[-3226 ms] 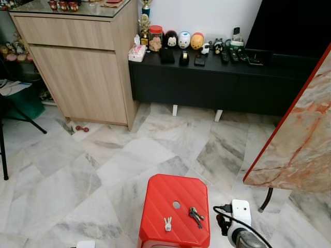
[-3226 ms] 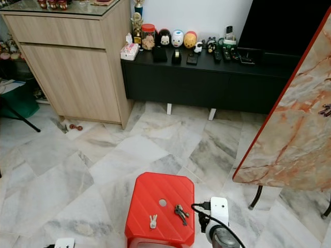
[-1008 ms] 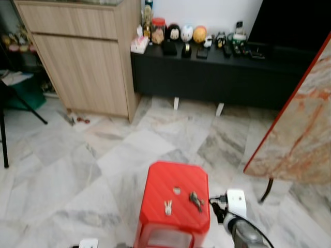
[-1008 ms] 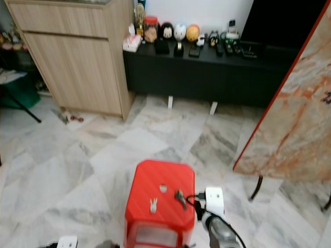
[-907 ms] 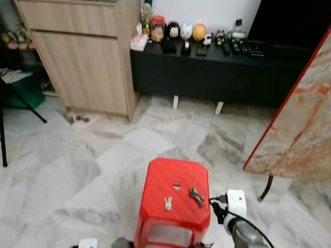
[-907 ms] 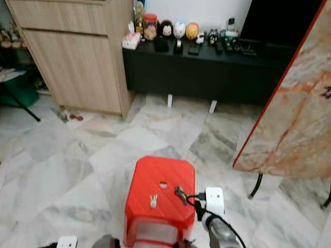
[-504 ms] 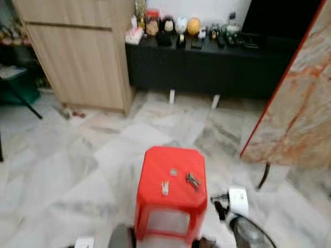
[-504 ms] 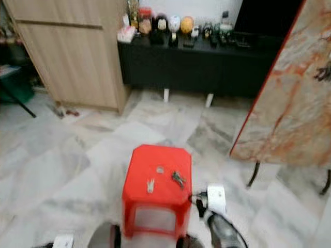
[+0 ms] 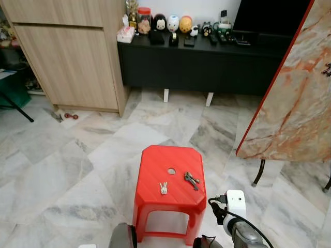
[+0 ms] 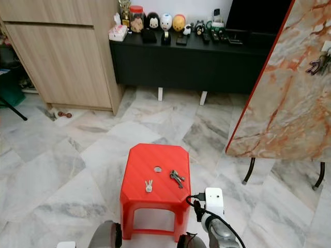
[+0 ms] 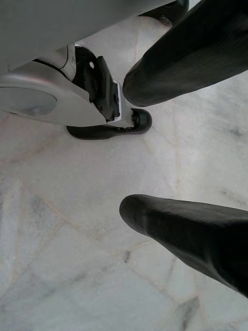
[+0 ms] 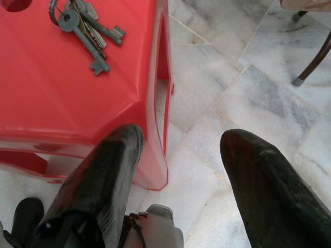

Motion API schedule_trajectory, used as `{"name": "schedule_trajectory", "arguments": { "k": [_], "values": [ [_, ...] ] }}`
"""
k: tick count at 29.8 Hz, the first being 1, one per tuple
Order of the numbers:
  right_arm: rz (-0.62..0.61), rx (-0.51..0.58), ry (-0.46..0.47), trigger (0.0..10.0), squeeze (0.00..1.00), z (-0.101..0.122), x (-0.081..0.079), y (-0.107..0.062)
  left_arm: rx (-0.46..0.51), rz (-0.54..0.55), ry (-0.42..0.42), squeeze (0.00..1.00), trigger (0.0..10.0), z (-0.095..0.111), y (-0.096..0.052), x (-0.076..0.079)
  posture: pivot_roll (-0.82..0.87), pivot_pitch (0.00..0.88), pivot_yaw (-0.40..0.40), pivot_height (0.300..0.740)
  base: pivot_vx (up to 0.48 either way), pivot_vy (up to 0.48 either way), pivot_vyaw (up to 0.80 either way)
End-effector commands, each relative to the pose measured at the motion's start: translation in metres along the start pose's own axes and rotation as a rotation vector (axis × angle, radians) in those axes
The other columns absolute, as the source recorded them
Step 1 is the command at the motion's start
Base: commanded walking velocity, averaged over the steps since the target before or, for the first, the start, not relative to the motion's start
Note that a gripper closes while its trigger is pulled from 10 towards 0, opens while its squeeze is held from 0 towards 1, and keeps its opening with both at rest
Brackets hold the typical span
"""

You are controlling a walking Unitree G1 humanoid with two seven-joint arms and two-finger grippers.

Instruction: Hang keys on a hook

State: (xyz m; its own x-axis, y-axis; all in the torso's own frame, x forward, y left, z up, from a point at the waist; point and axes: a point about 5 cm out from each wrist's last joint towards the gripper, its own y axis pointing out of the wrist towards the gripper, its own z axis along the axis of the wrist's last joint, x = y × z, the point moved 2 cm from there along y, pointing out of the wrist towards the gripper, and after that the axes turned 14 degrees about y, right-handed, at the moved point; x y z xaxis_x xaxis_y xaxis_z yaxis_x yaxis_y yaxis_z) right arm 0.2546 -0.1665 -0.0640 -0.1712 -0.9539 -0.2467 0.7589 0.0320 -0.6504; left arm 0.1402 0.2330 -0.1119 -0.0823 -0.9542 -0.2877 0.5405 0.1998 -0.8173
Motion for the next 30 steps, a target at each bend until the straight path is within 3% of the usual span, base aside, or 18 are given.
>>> {"name": "schedule_trajectory", "arguments": {
  "k": [1, 8, 18, 30],
  "values": [
    [0.002, 0.015, -0.006, 10.0, 0.0, 0.0044, 0.002, 0.0002, -0.024, -0.01, -0.002, 0.0, 10.0, -0.0043, -0.0007, 0.004, 0.08, 0.054, -0.089, 0.637, 0.0, 0.0, 0.8],
    [0.004, 0.016, 0.009, 10.0, 0.0, 0.0039, 0.0011, 0.0003, -0.024, -0.01, -0.002, 0.0, 10.0, -0.004, -0.0005, 0.0037, 0.08, 0.056, -0.088, 0.637, 0.0, 0.0, 0.8],
    [-0.005, 0.018, 0.027, 10.0, 0.0, 0.0043, 0.0021, 0.0003, -0.025, -0.011, 0.005, 0.0, 10.0, -0.0038, -0.0004, 0.0031, 0.08, 0.056, -0.084, 0.637, 0.0, 0.0, 0.0],
    [-0.005, 0.018, 0.028, 10.0, 0.0, 0.0042, 0.0016, 0.0004, -0.026, -0.011, 0.008, 0.0, 10.0, -0.0041, -0.0005, 0.0026, 0.08, 0.057, -0.083, 0.637, 0.264, 0.0, 0.0]
  ]
}}
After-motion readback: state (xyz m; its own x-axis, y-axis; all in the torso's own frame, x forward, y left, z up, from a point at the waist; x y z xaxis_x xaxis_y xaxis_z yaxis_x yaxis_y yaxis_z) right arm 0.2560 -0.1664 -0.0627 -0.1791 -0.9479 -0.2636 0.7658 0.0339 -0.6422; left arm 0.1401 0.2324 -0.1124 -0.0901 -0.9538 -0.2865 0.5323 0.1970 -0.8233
